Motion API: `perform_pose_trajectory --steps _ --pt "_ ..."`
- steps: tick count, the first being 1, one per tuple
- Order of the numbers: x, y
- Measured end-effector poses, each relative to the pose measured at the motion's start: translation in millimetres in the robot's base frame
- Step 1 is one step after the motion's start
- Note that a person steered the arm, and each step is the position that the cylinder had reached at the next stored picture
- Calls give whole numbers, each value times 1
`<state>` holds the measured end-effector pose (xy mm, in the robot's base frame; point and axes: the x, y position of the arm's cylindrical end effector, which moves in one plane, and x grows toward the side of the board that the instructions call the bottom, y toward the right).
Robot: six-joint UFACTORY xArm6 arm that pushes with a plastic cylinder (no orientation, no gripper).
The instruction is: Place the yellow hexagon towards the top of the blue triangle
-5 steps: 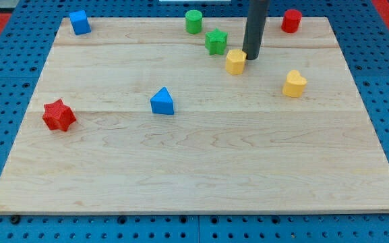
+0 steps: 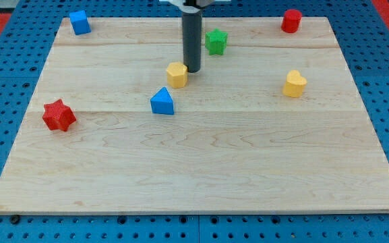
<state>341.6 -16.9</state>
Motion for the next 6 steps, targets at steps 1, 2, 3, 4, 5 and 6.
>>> perform_pose_trajectory --steps 1,2,3,4,5,6 --pt "2 -6" --pt "4 -4" --pt "6 -5" --pt "16 -5" --pt "27 -5" --pt "32 -5"
